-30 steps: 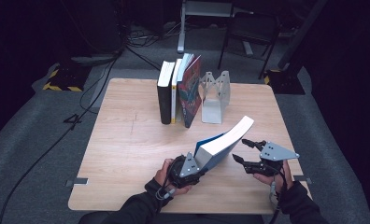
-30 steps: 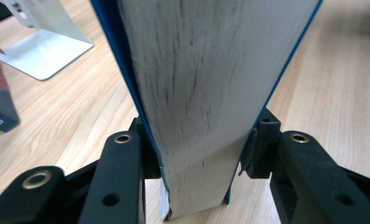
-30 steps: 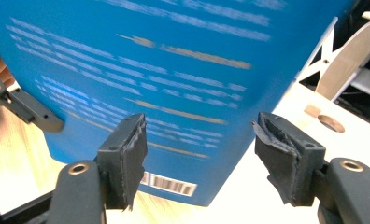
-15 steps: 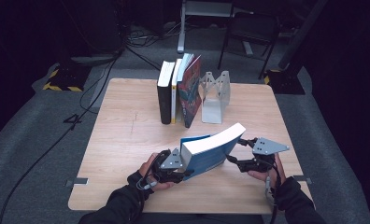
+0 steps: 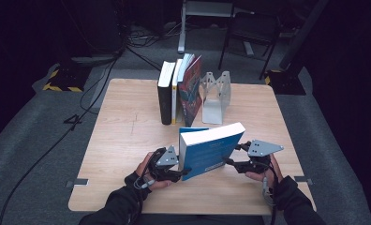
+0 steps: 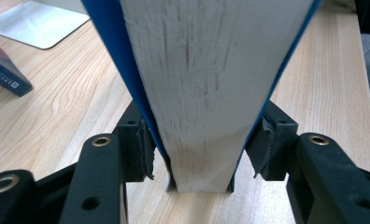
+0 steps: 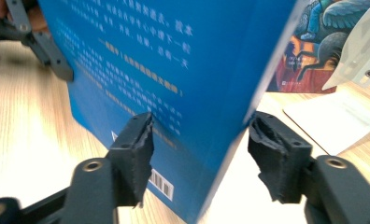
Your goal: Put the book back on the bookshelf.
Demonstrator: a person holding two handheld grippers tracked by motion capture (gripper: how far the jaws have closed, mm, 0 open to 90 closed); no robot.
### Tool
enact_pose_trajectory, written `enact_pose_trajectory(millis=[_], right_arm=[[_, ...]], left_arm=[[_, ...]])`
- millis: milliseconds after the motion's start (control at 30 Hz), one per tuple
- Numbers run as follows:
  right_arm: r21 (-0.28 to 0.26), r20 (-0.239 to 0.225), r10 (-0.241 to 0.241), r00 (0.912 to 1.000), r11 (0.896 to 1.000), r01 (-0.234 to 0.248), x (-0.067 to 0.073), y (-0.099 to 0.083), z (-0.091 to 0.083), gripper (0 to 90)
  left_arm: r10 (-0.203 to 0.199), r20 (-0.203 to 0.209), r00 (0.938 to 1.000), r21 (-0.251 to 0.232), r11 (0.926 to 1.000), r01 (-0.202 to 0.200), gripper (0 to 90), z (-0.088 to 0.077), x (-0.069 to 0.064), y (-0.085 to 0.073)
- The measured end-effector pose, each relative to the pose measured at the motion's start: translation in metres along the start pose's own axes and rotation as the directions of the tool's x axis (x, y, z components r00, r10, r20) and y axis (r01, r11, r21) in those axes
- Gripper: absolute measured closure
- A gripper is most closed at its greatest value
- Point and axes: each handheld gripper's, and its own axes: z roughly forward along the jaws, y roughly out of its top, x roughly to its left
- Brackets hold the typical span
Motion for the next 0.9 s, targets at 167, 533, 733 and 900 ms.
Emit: enact_pose_trajectory(millis=[167, 533, 733, 900], right_arm=[[0.008, -0.025, -0.007, 0.9997, 1.000, 0.007, 0.002, -0.002, -0.009, 48.8], [-0.062, -0.022, -0.038, 0.9990, 0.997, 0.037, 0.008, 0.021, -0.021, 44.3], [-0.095, -0.042, -0.048, 0.9979, 0.994, 0.044, 0.007, 0.028, -0.031, 47.6], [-0.127, -0.053, -0.055, 0.9971, 0.991, 0.048, 0.008, 0.033, -0.036, 48.1]], left_arm=[[-0.008, -0.011, 0.9999, -0.008, 0.9999, 0.008, 44.6, -0.002, 0.002, -0.001], [-0.046, -0.045, 0.9979, -0.081, 0.9958, 0.042, 41.7, -0.001, 0.003, 0.005], [-0.047, -0.071, 0.9964, -0.089, 0.9952, 0.041, 37.6, 0.002, 0.003, 0.009], [-0.058, -0.080, 0.9951, -0.101, 0.9936, 0.050, 36.5, 0.005, 0.004, 0.012]])
